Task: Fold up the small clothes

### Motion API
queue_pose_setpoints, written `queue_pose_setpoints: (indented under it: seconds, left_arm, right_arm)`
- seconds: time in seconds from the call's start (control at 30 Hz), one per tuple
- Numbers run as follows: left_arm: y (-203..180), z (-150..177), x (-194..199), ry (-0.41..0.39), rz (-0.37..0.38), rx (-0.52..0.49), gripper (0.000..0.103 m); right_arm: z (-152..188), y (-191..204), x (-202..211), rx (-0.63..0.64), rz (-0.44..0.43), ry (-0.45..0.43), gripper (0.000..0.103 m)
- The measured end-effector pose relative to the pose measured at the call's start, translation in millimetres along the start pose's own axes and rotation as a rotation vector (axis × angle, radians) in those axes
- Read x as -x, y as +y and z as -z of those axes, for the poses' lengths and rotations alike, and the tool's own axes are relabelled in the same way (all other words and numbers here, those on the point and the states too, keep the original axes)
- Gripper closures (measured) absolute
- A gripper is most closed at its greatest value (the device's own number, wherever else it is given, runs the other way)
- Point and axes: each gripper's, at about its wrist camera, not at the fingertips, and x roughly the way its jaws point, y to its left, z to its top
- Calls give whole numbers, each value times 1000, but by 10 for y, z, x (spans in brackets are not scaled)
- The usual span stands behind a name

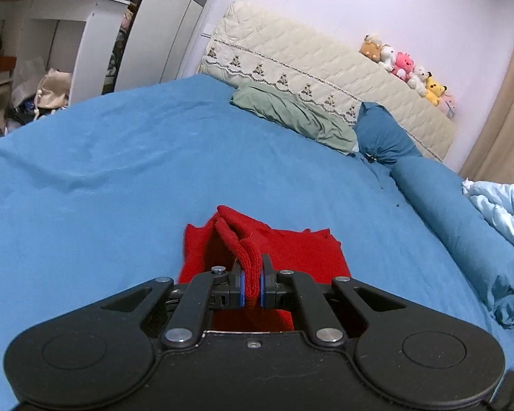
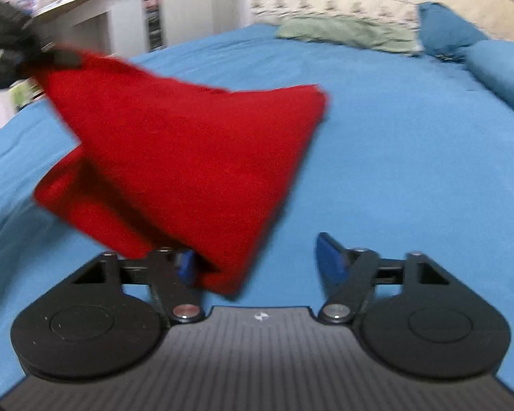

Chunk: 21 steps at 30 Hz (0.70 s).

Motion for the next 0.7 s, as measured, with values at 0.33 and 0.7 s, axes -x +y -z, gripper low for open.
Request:
queue_pose_setpoints:
  seconds: [0.33,0.7]
  left_arm:
    - [280,774,-295,98,-165,-86,88]
    - [458,600,-78,124,-256,-124,30]
  right_arm:
    - [139,-66,67,40,-20,39,25]
    - [16,-473,301,-50,-168,97,7]
